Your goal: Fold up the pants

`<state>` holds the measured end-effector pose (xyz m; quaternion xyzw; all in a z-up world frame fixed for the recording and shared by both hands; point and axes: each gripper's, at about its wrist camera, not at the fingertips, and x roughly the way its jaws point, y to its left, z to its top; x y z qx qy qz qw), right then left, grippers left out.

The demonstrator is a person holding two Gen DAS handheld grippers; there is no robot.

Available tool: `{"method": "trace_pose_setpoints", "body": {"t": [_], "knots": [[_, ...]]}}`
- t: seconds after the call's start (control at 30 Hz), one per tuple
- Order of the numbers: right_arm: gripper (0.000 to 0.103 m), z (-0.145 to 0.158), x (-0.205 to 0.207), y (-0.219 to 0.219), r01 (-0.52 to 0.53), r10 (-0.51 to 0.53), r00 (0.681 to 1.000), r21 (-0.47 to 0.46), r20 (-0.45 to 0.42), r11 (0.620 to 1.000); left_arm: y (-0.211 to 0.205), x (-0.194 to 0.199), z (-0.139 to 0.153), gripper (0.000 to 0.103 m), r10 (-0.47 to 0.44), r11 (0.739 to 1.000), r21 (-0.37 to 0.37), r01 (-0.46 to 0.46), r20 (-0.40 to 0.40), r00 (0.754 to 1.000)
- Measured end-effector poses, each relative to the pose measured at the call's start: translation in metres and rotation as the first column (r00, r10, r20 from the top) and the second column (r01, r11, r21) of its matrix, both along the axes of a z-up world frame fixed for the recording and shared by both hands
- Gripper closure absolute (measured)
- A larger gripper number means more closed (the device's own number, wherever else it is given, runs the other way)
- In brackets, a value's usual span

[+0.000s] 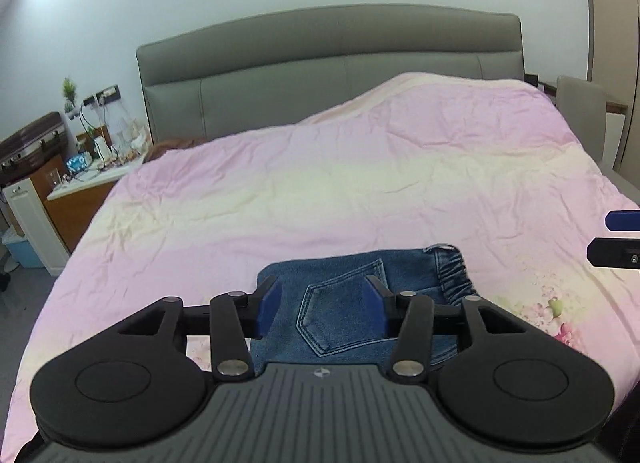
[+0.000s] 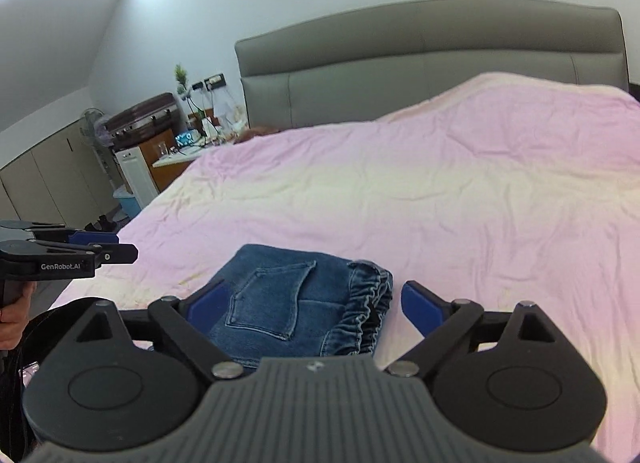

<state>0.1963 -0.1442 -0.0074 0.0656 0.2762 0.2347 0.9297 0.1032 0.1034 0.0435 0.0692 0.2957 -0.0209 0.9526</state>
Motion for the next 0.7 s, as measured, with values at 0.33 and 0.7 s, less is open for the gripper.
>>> {"method": "trace_pose_setpoints", "body": {"t": [0.33, 0.7], "knots": [[0.005, 0.019, -0.087, -0.008, -0.005, 0.009, 0.988, -0.024, 0.154, 1.000, -0.045, -0.082, -0.001, 0.015, 0.111, 0.990, 0.063, -0.125, 0.186, 0.976], [0.005, -0.030, -0.121, 0.000, -0.028, 0.035, 0.992, -0.060, 0.118, 0.998, -0.056, -0.099, -0.060, 0.012, 0.170, 0.985, -0.001, -0.170, 0.055, 0.984]]}}
